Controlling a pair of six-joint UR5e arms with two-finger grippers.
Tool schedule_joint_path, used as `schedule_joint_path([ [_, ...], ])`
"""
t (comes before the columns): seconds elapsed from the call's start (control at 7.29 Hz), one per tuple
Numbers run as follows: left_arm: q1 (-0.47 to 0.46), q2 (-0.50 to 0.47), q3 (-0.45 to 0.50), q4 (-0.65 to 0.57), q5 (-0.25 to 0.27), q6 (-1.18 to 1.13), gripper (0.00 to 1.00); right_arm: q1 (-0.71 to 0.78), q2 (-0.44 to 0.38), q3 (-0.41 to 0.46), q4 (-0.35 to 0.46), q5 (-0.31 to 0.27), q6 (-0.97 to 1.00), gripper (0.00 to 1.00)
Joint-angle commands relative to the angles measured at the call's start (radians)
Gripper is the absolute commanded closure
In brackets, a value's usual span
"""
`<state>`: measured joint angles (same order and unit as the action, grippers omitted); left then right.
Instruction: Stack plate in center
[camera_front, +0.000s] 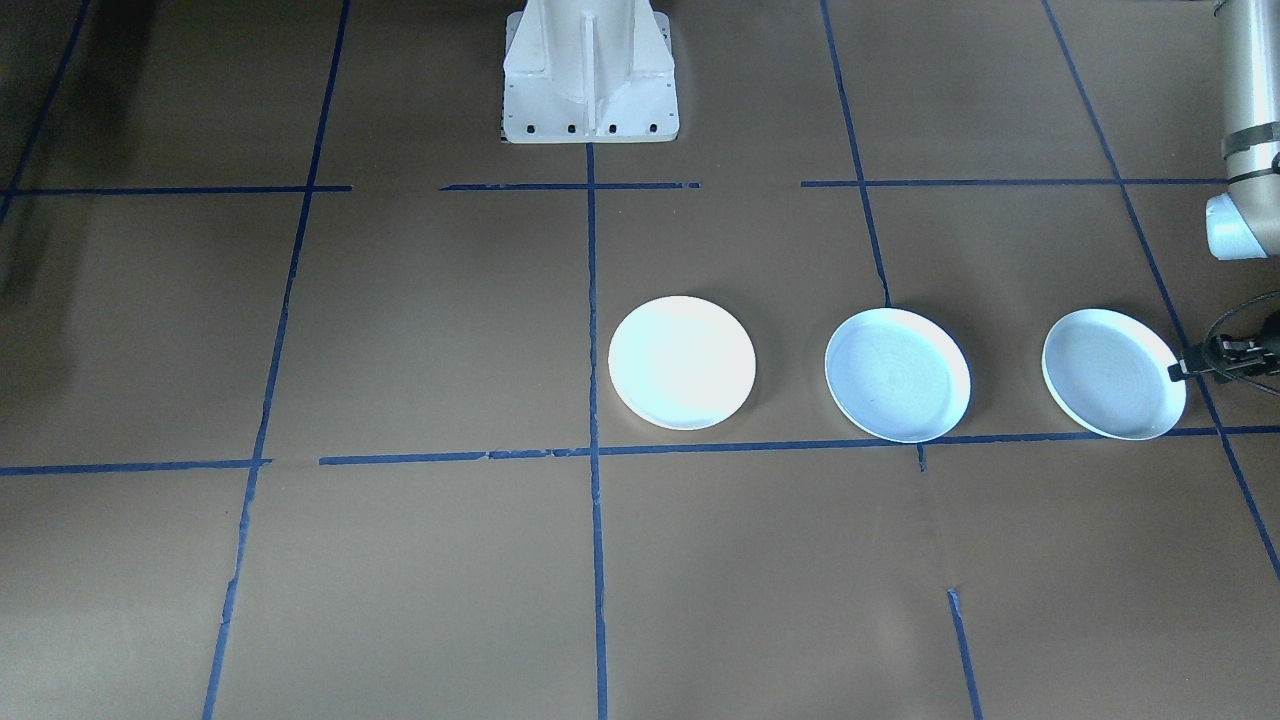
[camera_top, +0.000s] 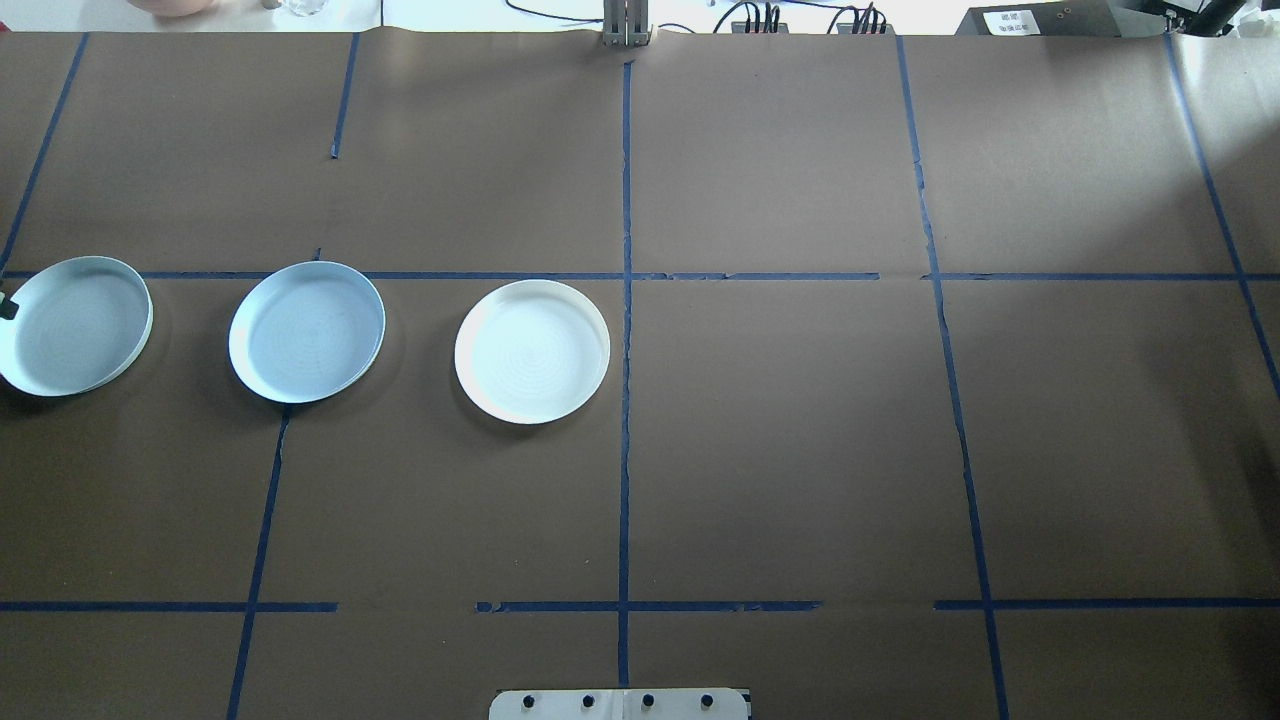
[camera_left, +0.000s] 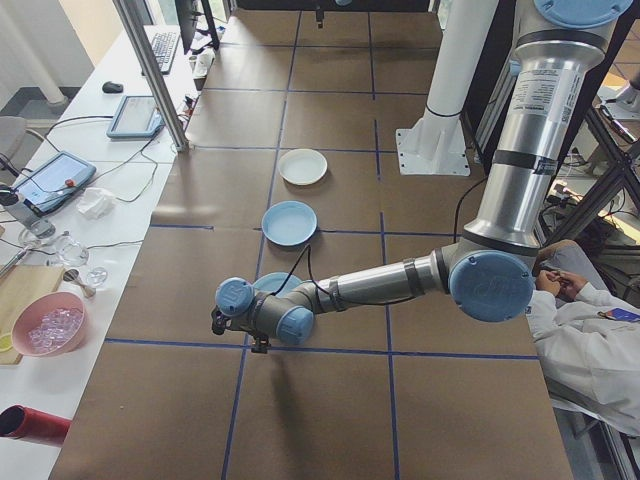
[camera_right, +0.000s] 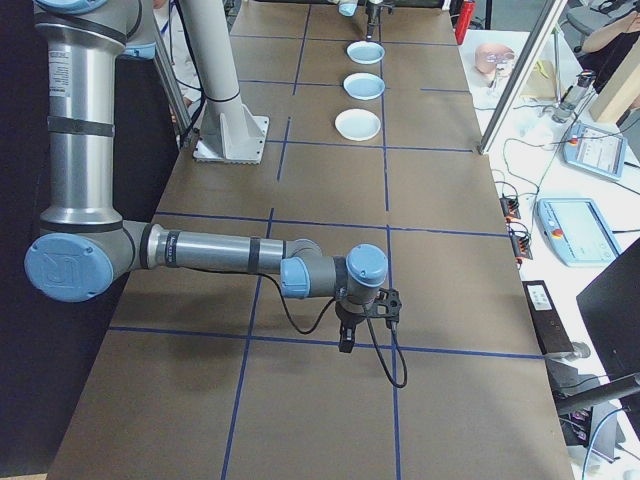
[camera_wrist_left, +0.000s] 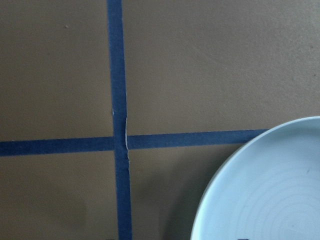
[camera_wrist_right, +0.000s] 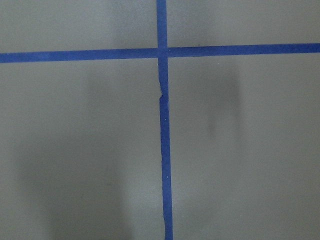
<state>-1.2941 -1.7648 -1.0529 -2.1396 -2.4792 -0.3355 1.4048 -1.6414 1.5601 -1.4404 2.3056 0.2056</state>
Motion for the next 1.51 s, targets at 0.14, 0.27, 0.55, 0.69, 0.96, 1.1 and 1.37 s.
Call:
schedule_joint_path([
  [0.14, 0.025, -0.007, 0.002, -0.011, -0.007, -0.004, 0.44, 0.0, 0.0, 0.0, 0.0, 0.0, 0.0, 0.0],
  [0.27, 0.029, -0.007, 0.002, -0.011, -0.033, -0.004, 0.58, 0.0, 0.0, 0.001, 0.0, 0.0, 0.0, 0.0],
  [0.55, 0.03, -0.005, 0.002, -0.01, -0.043, -0.004, 1.0, 0.0, 0.0, 0.0, 0.0, 0.0, 0.0, 0.0],
  [0.69, 0.03, -0.004, -0.009, -0.008, -0.049, 0.0, 1.0, 0.0, 0.0, 0.0, 0.0, 0.0, 0.0, 0.0],
  [0.96, -0.07, 0.01, -0.061, 0.0, -0.185, 0.007, 1.0, 0.0, 0.0, 0.001, 0.0, 0.0, 0.0, 0.0],
  [1.1, -0.098, 0.011, -0.067, 0.0, -0.264, 0.007, 1.0, 0.0, 0.0, 0.0, 0.0, 0.0, 0.0, 0.0],
  [1.37, -0.082, 0.002, -0.1, -0.006, -0.323, 0.001, 1.0, 0.0, 0.0, 0.0, 0.0, 0.0, 0.0, 0.0],
])
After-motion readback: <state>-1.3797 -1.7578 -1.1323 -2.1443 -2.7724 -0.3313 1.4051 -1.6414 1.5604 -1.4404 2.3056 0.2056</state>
